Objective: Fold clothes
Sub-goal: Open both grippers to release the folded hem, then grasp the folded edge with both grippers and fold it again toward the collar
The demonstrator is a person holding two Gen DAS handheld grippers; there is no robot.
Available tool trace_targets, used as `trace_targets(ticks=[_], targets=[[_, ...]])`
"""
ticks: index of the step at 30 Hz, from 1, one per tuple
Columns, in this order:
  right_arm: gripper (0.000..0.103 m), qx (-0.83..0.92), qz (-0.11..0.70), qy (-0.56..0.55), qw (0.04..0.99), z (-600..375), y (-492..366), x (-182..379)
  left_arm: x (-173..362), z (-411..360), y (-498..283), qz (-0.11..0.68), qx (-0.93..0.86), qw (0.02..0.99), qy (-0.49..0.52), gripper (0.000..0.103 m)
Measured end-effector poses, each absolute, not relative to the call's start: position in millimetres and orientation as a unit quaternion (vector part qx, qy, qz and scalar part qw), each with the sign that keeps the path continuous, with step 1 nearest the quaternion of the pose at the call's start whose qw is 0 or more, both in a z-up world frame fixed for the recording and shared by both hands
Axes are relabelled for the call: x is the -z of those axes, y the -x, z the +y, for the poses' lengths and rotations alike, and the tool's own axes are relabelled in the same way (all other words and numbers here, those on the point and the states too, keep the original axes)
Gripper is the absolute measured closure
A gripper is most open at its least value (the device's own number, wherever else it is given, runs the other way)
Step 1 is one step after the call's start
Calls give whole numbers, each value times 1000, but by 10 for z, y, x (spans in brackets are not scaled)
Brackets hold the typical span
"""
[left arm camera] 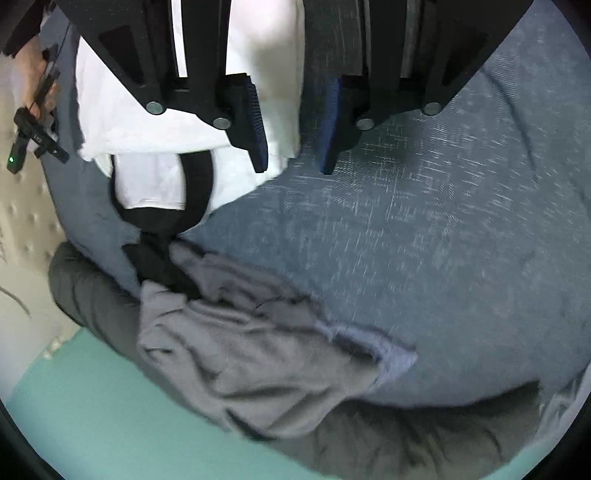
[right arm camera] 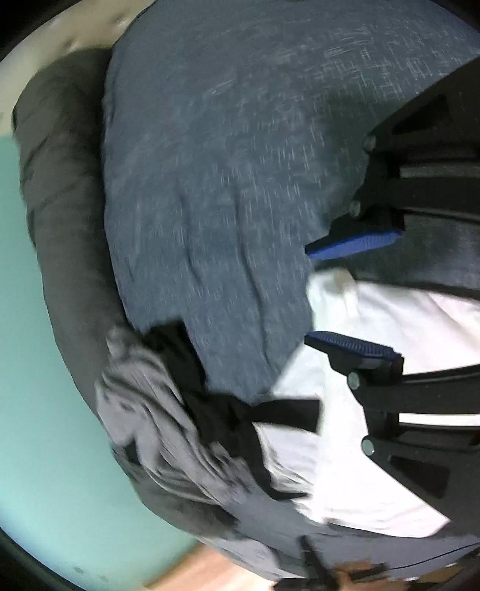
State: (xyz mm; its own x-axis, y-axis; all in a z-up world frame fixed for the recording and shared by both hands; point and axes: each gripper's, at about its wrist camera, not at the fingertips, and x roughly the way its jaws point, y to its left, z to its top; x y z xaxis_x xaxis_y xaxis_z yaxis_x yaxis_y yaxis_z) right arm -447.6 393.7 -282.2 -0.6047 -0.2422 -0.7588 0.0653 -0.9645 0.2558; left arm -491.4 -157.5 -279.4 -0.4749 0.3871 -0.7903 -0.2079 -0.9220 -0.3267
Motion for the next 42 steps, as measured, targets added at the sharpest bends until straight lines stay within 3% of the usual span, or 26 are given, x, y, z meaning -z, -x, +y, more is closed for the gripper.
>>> trace_targets(ticks=[7,14,28,35,42], targets=[[62,876,-43,-469,106,3640,4344,3012,2930,-1179,4535,9,-838,233,493,71],[62,857,16,-504,106,3422,4485,3303,3327,-1048,4608,20,-818,223,530,71],[63,870,53,-487,56,3397,5143,3303,3258,-938,5199,24,-849,177,498,71],[64,897,-1,-440,39,3674,5218,3042,2999,-1138,5373,-29,-870,153,468,71],[64,886,-35,-458,62,3949,4980,3235,3089,-1383,5140,-6,-869,178,461,71]])
